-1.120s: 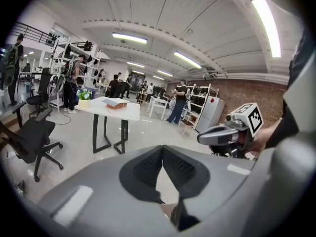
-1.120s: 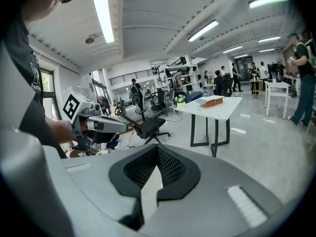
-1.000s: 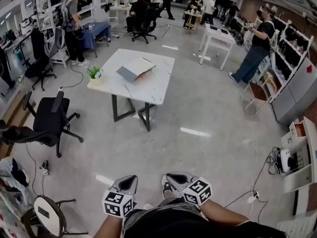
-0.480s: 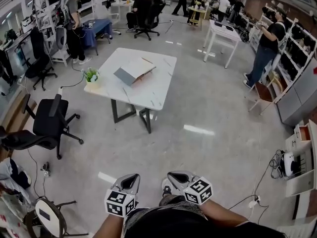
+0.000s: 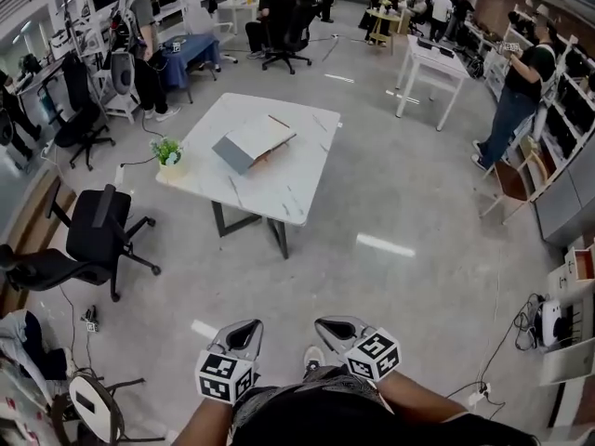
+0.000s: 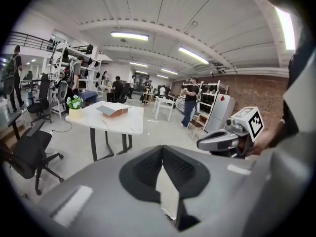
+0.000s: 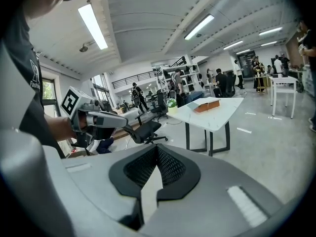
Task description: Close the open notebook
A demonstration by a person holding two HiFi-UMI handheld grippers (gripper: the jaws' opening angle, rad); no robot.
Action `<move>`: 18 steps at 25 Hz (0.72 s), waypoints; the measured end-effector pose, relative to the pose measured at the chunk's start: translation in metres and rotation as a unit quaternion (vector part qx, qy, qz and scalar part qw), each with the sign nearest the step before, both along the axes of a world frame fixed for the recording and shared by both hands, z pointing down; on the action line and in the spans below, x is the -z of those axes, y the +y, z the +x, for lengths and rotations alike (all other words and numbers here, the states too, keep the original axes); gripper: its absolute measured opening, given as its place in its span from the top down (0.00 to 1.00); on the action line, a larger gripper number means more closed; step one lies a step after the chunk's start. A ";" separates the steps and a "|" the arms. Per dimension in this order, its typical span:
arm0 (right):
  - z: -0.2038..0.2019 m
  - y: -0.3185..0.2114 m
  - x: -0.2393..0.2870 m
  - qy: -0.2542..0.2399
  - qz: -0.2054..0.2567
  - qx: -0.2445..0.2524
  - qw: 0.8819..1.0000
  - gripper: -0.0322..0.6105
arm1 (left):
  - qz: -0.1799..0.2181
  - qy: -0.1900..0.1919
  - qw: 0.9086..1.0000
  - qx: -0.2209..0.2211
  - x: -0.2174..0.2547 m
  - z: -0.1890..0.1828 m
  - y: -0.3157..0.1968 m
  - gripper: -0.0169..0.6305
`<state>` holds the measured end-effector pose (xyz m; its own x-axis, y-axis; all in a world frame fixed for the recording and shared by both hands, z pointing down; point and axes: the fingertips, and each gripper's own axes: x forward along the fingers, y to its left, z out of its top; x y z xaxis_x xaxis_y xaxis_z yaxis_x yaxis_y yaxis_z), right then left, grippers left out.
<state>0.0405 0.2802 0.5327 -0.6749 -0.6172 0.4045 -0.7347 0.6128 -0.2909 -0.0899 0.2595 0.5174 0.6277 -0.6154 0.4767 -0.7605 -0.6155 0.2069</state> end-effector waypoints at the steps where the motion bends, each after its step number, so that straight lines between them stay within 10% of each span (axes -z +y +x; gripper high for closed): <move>1: 0.004 -0.006 0.000 0.000 0.001 0.004 1.000 0.95 | 0.000 -0.001 1.000 0.003 0.000 0.003 -0.005 0.88; 18: 0.051 -0.067 -0.011 0.004 -0.009 0.058 0.998 0.95 | -0.003 -0.011 0.999 0.046 -0.001 0.046 -0.074 0.88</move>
